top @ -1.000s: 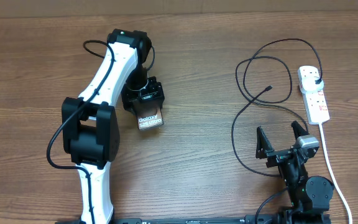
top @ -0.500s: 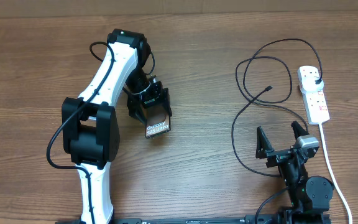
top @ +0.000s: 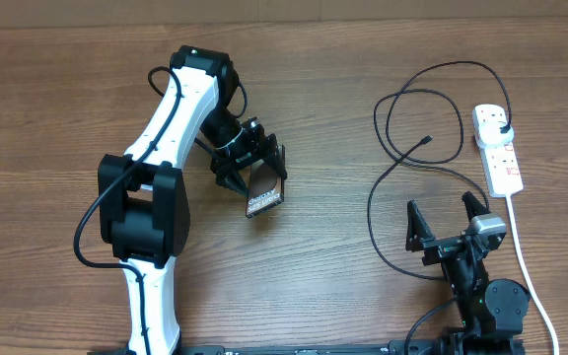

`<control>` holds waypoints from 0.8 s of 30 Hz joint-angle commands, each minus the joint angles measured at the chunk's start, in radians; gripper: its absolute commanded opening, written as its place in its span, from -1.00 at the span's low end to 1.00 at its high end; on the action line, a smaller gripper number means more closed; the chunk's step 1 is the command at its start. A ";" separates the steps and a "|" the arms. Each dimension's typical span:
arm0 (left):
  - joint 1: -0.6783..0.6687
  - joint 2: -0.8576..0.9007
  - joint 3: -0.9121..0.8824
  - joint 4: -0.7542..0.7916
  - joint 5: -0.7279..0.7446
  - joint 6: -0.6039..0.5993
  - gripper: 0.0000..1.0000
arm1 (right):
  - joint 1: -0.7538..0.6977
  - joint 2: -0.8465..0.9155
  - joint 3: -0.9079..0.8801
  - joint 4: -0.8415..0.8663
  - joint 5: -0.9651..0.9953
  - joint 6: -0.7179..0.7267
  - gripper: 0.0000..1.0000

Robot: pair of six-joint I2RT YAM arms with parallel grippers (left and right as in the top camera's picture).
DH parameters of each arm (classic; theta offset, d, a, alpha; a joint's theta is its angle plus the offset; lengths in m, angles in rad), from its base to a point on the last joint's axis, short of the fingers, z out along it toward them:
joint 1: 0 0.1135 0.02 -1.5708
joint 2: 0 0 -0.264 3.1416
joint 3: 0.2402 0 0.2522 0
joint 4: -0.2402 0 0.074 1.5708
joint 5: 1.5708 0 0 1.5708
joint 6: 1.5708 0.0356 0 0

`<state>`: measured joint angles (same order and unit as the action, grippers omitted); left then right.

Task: Plug charger to phone and switch on socket
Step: 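Lift the phone upright with the left gripper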

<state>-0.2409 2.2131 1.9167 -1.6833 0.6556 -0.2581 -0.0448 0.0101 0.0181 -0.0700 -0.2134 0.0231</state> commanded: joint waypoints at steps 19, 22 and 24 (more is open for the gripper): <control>-0.002 -0.001 0.029 -0.008 0.055 0.019 0.16 | 0.005 -0.006 -0.010 0.015 0.009 -0.002 1.00; -0.002 -0.001 0.029 -0.008 0.072 0.019 0.16 | 0.005 -0.006 -0.010 0.079 0.063 -0.004 1.00; -0.002 -0.001 0.029 -0.008 0.081 0.019 0.15 | 0.005 -0.006 -0.010 0.101 0.020 0.014 1.00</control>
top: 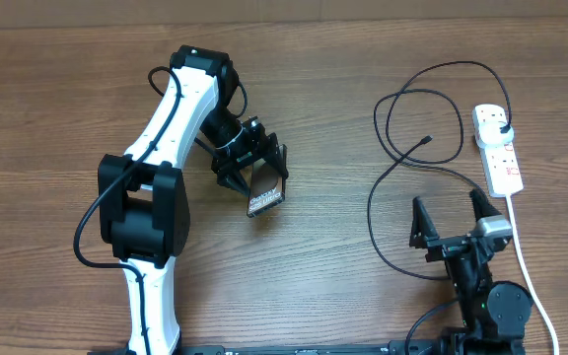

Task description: Plug charger to phone and switch on socket

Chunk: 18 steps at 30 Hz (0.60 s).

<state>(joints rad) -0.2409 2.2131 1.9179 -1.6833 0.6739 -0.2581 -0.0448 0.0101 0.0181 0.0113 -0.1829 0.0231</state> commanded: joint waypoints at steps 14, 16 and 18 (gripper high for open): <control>-0.001 -0.001 0.028 0.021 0.142 0.013 0.15 | 0.005 -0.006 -0.010 0.004 -0.695 0.778 1.00; -0.001 -0.001 0.028 0.042 0.163 -0.007 0.15 | 0.005 -0.006 -0.010 -0.021 -0.697 0.871 1.00; -0.001 -0.001 0.028 0.066 0.175 -0.033 0.16 | 0.005 -0.006 -0.010 -0.013 -0.679 0.872 1.00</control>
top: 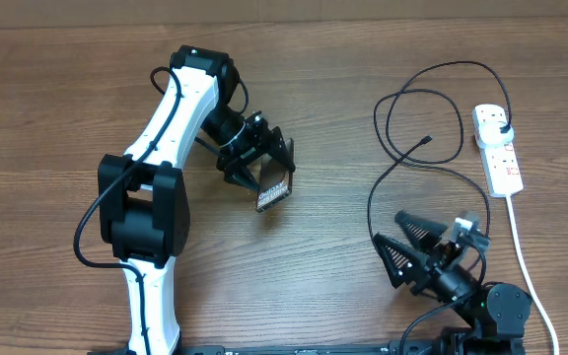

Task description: Plug charger to phone and switch on socket

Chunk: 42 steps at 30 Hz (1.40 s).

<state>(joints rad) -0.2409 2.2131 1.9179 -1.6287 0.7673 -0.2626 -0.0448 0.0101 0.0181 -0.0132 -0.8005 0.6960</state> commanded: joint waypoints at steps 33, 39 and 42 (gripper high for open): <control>-0.001 -0.001 0.028 0.172 0.202 -0.128 0.11 | 0.344 0.700 0.627 -0.507 0.504 0.004 0.99; -0.001 -0.001 0.028 0.176 0.202 -0.128 0.11 | 0.672 0.813 0.646 -0.428 0.885 0.095 0.99; -0.001 -0.001 0.028 0.176 0.202 -0.128 0.11 | 0.834 0.889 0.646 -0.356 1.102 0.164 0.99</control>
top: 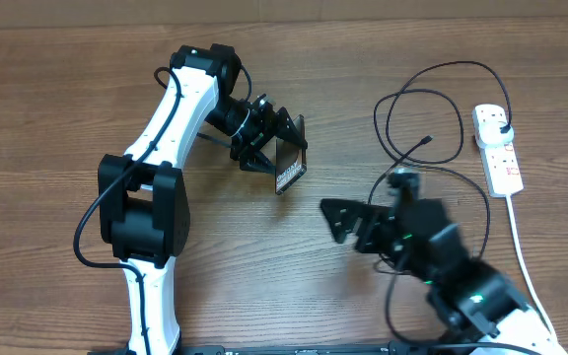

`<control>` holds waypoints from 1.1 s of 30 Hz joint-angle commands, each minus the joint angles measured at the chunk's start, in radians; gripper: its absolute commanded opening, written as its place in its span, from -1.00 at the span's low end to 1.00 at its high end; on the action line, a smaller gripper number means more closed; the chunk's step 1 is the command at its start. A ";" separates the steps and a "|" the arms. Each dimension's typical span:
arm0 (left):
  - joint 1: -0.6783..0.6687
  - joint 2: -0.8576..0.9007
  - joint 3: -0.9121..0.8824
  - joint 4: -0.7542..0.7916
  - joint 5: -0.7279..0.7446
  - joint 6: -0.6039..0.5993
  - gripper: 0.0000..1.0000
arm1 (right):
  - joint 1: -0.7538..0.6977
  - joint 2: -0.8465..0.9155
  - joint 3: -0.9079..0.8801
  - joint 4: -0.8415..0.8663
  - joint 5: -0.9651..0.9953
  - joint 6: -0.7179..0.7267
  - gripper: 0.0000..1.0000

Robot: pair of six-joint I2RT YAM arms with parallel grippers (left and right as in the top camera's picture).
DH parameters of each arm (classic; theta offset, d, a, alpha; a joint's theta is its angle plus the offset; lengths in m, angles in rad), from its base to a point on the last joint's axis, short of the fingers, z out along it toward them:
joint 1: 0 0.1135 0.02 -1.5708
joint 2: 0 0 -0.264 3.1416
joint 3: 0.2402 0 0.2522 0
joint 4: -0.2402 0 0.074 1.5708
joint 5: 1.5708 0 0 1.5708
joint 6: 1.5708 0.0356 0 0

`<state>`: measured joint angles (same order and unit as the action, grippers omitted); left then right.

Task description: Plug charger to phone and switch on socket

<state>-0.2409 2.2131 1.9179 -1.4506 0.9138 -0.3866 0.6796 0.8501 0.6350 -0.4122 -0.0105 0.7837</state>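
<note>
The black phone (289,176) hangs tilted above the table's middle, and my left gripper (282,154) is shut on it. My right gripper (335,221) points left, just below and right of the phone, with its jaws apart and nothing between them. The black charger cable (392,108) lies in loops on the right. Its free connector end (427,140) rests on the wood, well right of both grippers. The other end goes to a plug (502,125) in the white power strip (499,163). The socket switch is too small to read.
The strip's white lead (521,256) runs down the right side toward the front edge. Cable loops pass beneath and around my right arm (461,281). The left arm's white links (156,148) span the left half of the wooden table (57,89).
The left gripper has carried the phone to the right and a little farther back. The right arm has stretched forward and left, bringing its open gripper close to the phone.
At first the left gripper held the phone left of centre, while the right gripper sat open near the front edge pointing away. Then the phone shifted slightly right and the right gripper turned leftward. Now both have met near the table's middle.
</note>
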 commanded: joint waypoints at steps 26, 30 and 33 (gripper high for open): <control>-0.001 -0.001 0.028 0.002 0.055 -0.003 0.12 | 0.249 0.611 0.029 0.773 0.576 0.084 0.54; -0.002 -0.001 0.028 0.009 0.055 -0.003 0.12 | 0.228 0.631 0.031 0.797 0.566 0.085 0.39; -0.002 -0.001 0.028 0.009 0.055 -0.003 0.12 | 0.216 0.637 0.031 0.811 0.551 0.089 0.30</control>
<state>-0.2409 2.2131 1.9179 -1.4425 0.9142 -0.3866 0.9096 1.4757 0.6434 0.3828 0.5343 0.8688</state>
